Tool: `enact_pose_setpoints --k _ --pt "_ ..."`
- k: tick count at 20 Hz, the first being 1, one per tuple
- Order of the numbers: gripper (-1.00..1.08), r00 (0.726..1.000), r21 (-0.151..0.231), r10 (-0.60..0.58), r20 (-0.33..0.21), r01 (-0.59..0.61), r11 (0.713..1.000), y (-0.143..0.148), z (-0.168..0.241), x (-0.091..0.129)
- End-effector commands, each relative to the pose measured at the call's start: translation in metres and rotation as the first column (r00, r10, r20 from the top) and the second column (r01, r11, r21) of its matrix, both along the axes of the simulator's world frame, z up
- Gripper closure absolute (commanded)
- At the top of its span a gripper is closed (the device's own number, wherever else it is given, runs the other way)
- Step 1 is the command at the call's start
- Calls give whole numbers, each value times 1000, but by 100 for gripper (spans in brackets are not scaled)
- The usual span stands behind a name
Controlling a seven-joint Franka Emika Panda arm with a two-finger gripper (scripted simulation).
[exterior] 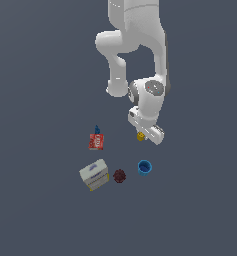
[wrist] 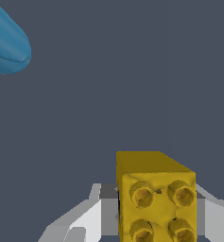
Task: Pick up a designated object from a clutter of objects.
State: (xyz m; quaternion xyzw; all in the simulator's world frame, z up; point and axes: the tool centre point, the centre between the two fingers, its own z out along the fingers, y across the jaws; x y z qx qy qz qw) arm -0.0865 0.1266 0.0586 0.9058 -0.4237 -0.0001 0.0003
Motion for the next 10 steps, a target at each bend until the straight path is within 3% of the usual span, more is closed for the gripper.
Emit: enact_pose_setpoints --k 1,10 --pt "108 1000 0 0 1 0 1000 -12 15 5" --pt "108 1000 4 1 0 -1 1000 -72 91 32"
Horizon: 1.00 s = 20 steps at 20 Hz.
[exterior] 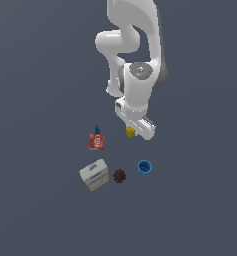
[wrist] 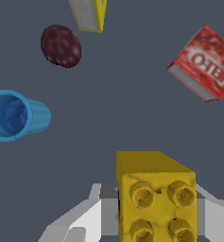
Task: Pick up a designated object from a clutter of objects.
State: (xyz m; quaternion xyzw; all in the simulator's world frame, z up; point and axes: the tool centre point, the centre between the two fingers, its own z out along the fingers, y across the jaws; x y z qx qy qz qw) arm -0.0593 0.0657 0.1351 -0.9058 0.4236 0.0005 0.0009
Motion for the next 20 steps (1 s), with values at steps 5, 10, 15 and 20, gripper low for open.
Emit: enact_pose_setpoints --k 5,10,15,20 --pt "108 1000 3 1 0 -1 1000 -47 59 20" --pt "108 1000 3 1 0 -1 1000 -83 105 37" --pt "108 1000 1 0 0 0 1000 -120 150 54" --pt "108 1000 0 -1 0 1 1000 -152 189 70"
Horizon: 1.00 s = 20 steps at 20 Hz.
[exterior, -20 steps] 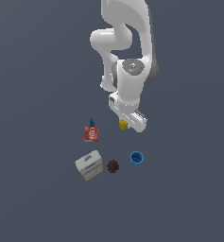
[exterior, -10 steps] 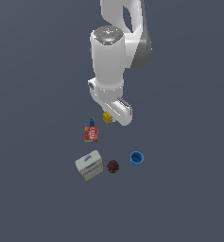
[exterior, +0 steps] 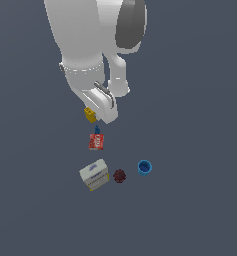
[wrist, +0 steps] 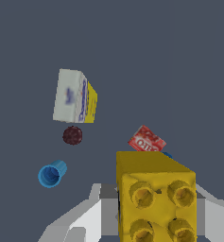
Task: Pick up a designated object from a clutter of objects.
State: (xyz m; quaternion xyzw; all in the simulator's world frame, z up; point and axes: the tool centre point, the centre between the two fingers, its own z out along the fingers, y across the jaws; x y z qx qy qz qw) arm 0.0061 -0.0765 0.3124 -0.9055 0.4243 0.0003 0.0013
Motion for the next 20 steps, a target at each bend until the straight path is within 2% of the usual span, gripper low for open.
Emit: enact_pose_setpoints --k 1,9,20 --pt "108 1000 -1 1 -1 -1 1000 -15 19 7" --pt "108 1000 -2 0 -1 0 1000 -51 64 27" --pt "108 1000 -3 0 -1 0 1000 -71 89 39"
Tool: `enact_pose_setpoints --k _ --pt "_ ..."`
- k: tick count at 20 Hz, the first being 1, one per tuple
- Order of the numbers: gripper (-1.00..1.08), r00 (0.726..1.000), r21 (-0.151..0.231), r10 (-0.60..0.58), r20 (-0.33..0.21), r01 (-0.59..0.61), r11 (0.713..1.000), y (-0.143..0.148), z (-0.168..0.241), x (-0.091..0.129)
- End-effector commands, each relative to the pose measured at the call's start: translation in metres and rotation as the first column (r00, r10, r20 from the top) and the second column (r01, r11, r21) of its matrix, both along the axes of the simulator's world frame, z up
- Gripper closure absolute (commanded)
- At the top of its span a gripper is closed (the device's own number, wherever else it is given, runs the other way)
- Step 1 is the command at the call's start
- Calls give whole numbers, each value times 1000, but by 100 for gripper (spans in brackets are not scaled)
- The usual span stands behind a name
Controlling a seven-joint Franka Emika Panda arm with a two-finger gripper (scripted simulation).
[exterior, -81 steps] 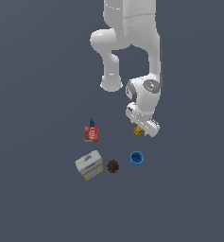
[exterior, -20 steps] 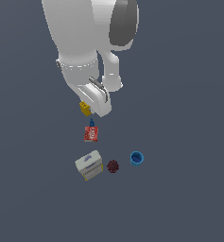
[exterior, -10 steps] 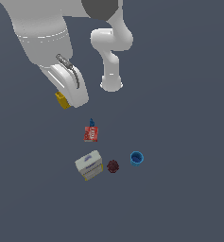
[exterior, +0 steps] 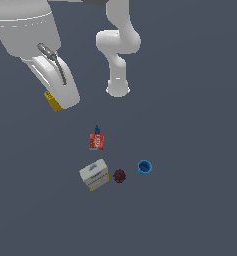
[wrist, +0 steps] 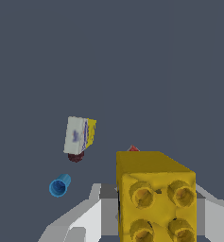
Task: Pick up a designated object from a clutter of objects.
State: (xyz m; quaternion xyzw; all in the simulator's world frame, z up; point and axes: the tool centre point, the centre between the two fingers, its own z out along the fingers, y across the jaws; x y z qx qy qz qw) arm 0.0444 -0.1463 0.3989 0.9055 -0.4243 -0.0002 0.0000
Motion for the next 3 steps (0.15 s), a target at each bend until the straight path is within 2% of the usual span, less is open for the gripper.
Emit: enact_pose_setpoints --k 1,3 --pt "108 1000 0 1 0 -1 1000 -2 3 1" --pt "108 1000 0 1 0 -1 1000 -2 3 2"
